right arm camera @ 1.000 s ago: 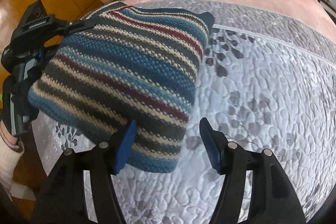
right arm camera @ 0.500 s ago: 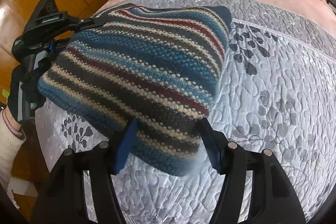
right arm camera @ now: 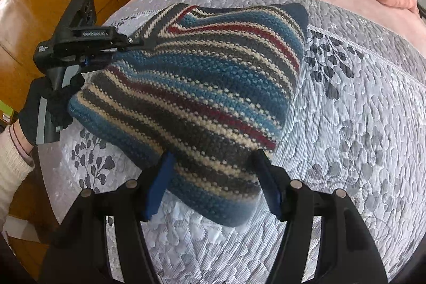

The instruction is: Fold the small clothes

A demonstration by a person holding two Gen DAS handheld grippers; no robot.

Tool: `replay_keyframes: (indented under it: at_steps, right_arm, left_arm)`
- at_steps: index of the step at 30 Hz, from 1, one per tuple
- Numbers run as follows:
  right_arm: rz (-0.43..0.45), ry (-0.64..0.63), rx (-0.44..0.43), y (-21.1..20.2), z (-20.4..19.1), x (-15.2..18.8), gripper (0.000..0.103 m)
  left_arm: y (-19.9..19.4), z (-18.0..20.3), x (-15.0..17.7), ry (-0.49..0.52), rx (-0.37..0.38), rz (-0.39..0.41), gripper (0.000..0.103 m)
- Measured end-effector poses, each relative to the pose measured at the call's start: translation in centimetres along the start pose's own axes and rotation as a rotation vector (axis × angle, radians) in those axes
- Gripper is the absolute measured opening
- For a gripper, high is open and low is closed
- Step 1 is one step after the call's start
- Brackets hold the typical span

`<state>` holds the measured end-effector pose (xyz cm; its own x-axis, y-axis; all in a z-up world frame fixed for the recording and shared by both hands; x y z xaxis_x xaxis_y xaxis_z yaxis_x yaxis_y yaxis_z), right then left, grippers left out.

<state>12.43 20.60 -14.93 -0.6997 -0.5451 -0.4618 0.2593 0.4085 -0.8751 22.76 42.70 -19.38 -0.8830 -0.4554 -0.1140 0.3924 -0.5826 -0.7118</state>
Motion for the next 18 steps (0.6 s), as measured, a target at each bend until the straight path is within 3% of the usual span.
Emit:
replay_keyframes:
  at_steps: [2, 4, 6, 11, 14, 18]
  right_arm:
    - [-0.004, -0.003, 0.004, 0.2, 0.0, 0.1, 0.064]
    - [-0.007, 0.002, 0.001, 0.3, 0.1, 0.2, 0.064]
    - [-0.006, 0.018, -0.015, 0.2, 0.3, 0.4, 0.064]
    - [0.012, 0.154, -0.119, -0.9, 2.3, 1.0, 0.063]
    - [0.013, 0.212, -0.131, -1.4, 3.6, 1.7, 0.063]
    - [0.008, 0.284, -0.158, -1.6, 4.7, 2.3, 0.066]
  left_arm:
    - [0.7, -0.6, 0.3, 0.017, -0.048, 0.002, 0.028]
    - [0.6, -0.7, 0.3, 0.022, -0.081, 0.016, 0.039]
    - [0.3, -0.5, 0.4, 0.016, -0.105, 0.022, 0.04]
    - [-2.7, 0.1, 1.7, 0.092, -0.249, 0.075, 0.051]
    - [-4.6, 1.0, 3.5, 0.116, -0.265, 0.092, 0.058]
    - [-6.0, 1.7, 6.8, 0.115, -0.266, 0.088, 0.06]
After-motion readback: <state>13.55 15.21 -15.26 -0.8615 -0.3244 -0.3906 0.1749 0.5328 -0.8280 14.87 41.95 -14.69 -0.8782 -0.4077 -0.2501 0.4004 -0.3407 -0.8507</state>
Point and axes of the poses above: each gripper's, at about its wrist camera, not at the fingertips, and y roughly the way its jaws point, z to its right, x to its underside, the point moved 9 cm from there along y, roughly the way its jaws point, and after that the axes turned 14 degrees about -y, right-handed, at the moved point
